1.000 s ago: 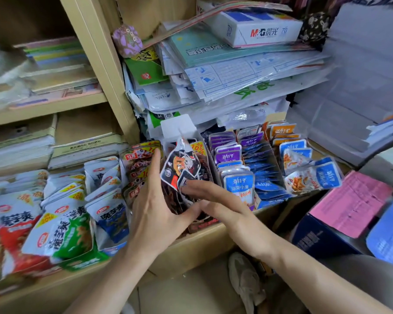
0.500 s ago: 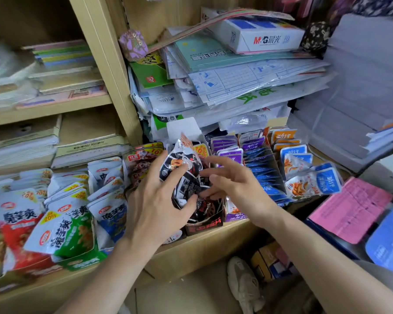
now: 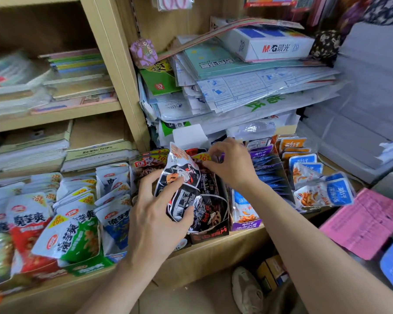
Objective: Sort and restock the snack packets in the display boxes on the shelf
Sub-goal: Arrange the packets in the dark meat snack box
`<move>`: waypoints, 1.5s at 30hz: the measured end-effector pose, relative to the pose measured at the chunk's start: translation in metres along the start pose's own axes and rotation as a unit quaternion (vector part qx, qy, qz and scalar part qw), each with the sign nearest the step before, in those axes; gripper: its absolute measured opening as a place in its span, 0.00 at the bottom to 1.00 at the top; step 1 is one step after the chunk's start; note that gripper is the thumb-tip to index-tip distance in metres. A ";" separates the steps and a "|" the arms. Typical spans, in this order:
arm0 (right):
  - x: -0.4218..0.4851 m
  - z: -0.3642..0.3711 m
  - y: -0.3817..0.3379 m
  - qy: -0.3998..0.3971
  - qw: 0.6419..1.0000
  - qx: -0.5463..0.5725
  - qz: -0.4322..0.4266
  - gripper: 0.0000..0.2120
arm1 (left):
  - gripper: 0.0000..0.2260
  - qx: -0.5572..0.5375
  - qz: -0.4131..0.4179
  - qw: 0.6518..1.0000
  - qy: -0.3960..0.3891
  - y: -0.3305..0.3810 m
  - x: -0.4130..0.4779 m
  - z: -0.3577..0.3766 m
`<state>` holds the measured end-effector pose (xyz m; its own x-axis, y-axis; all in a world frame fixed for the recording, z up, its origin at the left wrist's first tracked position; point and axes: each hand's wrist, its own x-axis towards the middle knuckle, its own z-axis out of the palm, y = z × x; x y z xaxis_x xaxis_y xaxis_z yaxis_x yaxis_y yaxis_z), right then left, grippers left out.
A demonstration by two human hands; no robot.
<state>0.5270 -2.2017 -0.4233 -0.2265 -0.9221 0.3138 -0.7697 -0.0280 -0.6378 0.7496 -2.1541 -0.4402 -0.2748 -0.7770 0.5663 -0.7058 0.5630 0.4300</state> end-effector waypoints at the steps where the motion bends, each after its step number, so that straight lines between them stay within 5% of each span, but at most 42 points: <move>1: 0.000 0.001 -0.001 -0.012 1.000 0.002 0.007 0.06 | 0.25 -0.002 -0.002 1.000 -0.001 0.000 -0.001 0.000; 4: 0.001 -0.010 -0.003 0.028 0.997 0.056 0.048 0.06 | 0.25 -0.005 -0.017 1.000 -0.007 -0.001 -0.003 -0.001; 9: -0.002 -0.058 0.005 0.239 0.950 0.189 0.059 0.06 | 0.26 -0.010 -0.028 0.999 -0.010 -0.001 -0.004 0.000; 14: -0.012 -0.072 0.007 0.314 0.912 0.254 0.073 0.04 | 0.26 -0.023 -0.026 0.999 -0.024 0.002 -0.005 0.004; 19: -0.017 -0.075 -0.012 0.244 0.858 0.451 0.040 0.06 | 0.26 -0.020 -0.013 0.998 -0.054 0.010 -0.003 0.002; 25: -0.017 -0.058 -0.053 0.139 0.834 0.535 -0.005 0.10 | 0.37 -0.009 0.019 0.994 -0.111 0.017 -0.011 0.009; 33: -0.008 -0.023 -0.092 -0.004 0.905 0.424 -0.027 0.11 | 0.39 -0.053 0.058 0.991 -0.113 0.009 -0.026 -0.002; 38: 0.011 -0.003 -0.099 -0.076 0.978 0.179 -0.073 0.17 | 0.37 -0.085 0.079 0.986 -0.119 0.001 -0.033 -0.007; 41: 0.011 0.000 -0.101 -0.081 0.987 0.050 -0.129 0.22 | 0.32 -0.064 0.082 0.989 -0.107 -0.009 -0.033 -0.010; 45: 0.014 -0.013 -0.101 -0.053 0.989 0.014 -0.140 0.22 | 0.30 -0.050 0.127 0.986 -0.090 -0.017 -0.033 -0.012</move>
<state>0.5943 -2.2072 -0.3453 0.0591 -0.9119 0.4061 -0.7755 -0.2981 -0.5565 0.7785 -2.1341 -0.4580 -0.5531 -0.6396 0.5338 -0.5337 0.7641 0.3625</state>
